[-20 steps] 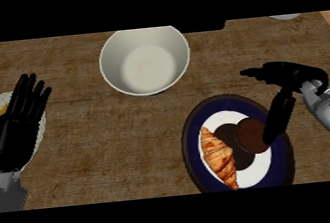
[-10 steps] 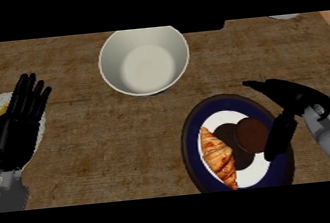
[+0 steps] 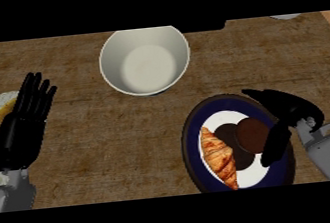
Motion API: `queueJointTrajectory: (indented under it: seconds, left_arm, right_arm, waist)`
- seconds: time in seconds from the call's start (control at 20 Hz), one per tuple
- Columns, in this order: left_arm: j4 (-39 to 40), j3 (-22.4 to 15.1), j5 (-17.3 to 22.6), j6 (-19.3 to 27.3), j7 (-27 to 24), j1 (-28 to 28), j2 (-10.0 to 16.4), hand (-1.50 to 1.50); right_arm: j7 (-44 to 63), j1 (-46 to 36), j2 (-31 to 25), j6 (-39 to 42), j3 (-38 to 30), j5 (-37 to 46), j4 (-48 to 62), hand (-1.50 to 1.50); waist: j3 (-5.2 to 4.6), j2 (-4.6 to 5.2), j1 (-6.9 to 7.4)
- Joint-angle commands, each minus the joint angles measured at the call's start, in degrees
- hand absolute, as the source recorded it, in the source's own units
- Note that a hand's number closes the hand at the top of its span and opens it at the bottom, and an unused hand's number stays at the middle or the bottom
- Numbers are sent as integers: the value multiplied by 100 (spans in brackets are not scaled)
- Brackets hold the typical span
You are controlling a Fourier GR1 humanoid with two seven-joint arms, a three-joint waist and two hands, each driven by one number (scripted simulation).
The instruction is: Pick the cupcake from the plate and place it in the bowl
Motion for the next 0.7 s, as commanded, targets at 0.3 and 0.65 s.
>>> queueJointTrajectory:
  seconds: [0.3,0.65]
  left_arm:
    - [-7,390,-83,-194,321,-225,-97,0]
    - [121,376,-282,-323,173,-146,-259,0]
  right_arm:
    - [87,286,439,469,-171,598,252,-150]
    - [-157,-249,610,980,-69,934,739,150]
  waist:
    - [-1,-1,-17]
    - [-2,3,8]
